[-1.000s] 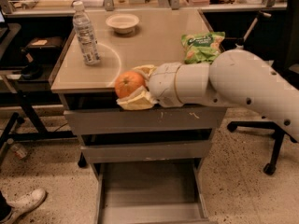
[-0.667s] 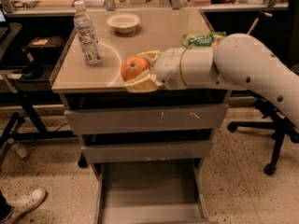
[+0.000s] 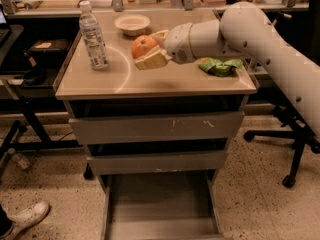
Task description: Pick orange from bottom drawer and place on counter
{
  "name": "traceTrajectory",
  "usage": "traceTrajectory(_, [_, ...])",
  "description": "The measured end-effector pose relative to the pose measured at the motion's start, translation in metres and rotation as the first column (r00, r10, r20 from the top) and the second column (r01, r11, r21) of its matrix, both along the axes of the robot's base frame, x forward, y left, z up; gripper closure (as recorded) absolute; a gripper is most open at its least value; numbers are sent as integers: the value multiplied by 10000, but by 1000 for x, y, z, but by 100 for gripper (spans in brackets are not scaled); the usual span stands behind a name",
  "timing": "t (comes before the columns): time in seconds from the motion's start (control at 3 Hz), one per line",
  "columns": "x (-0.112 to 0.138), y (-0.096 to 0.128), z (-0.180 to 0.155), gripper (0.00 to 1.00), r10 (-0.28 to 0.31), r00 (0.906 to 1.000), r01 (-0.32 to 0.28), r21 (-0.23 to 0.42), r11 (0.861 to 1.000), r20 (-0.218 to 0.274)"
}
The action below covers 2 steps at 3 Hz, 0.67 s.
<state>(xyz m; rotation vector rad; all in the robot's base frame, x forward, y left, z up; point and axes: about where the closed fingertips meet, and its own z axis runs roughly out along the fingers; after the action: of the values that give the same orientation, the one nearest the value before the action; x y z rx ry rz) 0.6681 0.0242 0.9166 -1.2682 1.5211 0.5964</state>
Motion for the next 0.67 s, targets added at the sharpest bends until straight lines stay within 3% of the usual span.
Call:
traceTrajectory(0.33, [33, 4, -13, 100, 296, 9974, -306, -146, 9994, -655])
traceTrajectory(0.67, [55, 5, -36, 100, 479, 9890, -537, -377, 9978, -1397])
